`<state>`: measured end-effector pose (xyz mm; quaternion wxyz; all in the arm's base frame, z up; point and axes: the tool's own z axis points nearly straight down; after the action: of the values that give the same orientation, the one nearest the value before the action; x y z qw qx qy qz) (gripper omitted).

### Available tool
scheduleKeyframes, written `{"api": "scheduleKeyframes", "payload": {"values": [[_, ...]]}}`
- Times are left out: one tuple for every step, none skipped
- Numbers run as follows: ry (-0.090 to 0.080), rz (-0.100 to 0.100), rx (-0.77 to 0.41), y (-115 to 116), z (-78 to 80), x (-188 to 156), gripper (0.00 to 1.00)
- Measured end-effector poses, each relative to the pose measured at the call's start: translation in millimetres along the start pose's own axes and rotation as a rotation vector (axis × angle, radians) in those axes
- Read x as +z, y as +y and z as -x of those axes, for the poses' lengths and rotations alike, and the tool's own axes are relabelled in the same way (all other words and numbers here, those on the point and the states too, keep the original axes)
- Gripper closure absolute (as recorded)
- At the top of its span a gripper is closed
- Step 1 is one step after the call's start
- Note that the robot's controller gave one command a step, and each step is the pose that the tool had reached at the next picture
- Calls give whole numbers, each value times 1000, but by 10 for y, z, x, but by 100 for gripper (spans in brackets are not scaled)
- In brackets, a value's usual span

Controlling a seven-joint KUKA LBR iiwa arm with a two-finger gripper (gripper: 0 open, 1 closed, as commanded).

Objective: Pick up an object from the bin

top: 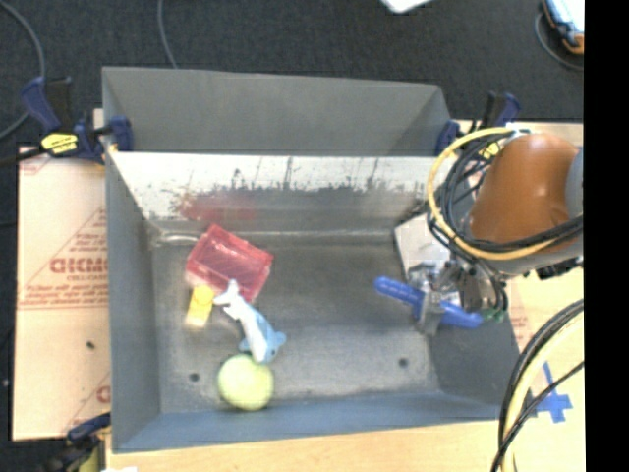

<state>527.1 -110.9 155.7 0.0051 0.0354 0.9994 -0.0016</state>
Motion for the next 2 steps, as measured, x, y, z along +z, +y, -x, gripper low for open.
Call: {"api": "scheduleKeyframes", "payload": {"values": [[-11,-2,-62,-35,12,534,100],[0,1,-32,-54,103,150,100]]}}
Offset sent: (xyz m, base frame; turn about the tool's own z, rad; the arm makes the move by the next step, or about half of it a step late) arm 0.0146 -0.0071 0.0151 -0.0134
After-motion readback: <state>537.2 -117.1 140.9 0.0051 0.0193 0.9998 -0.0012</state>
